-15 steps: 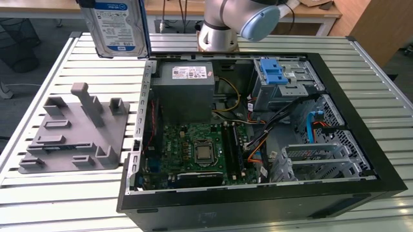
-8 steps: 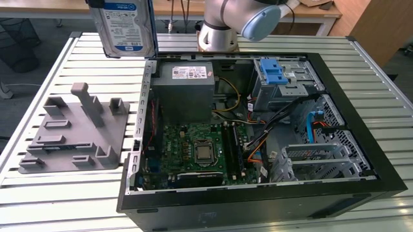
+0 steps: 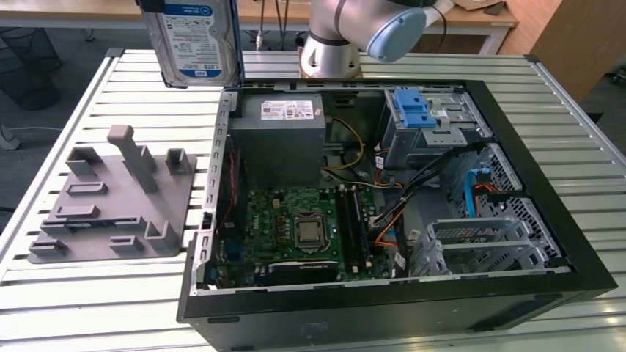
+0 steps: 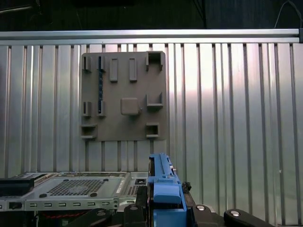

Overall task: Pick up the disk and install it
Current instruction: 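Pick up the disk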

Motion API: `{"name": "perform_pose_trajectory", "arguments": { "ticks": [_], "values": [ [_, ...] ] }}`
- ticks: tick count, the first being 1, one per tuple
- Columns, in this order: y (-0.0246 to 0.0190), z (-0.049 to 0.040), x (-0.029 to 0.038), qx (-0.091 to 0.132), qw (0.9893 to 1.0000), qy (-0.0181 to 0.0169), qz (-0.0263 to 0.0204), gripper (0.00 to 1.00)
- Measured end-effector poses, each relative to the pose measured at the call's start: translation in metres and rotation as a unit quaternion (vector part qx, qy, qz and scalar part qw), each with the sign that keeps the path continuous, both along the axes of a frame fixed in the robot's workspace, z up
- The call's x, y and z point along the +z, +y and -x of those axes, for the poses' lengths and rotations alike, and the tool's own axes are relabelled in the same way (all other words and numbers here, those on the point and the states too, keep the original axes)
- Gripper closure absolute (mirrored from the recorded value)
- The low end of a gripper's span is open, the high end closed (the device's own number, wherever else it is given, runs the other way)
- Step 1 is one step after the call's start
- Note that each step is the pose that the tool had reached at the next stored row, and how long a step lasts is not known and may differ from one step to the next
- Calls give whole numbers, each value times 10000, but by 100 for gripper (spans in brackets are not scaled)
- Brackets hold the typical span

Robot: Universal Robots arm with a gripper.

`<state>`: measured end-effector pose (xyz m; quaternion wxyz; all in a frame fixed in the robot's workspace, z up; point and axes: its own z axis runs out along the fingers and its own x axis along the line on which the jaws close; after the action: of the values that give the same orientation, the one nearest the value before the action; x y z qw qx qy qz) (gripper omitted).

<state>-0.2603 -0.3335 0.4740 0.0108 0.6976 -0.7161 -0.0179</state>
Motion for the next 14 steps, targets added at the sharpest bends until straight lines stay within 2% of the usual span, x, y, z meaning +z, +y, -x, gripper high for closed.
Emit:
{"name": "perform_pose_trajectory", "arguments": {
  "ticks": [4,14],
  "values": [
    [0,-52,0,0,10000,0,0,63],
    [-1,-371,0,0,10000,3,0,63]
  ]
}}
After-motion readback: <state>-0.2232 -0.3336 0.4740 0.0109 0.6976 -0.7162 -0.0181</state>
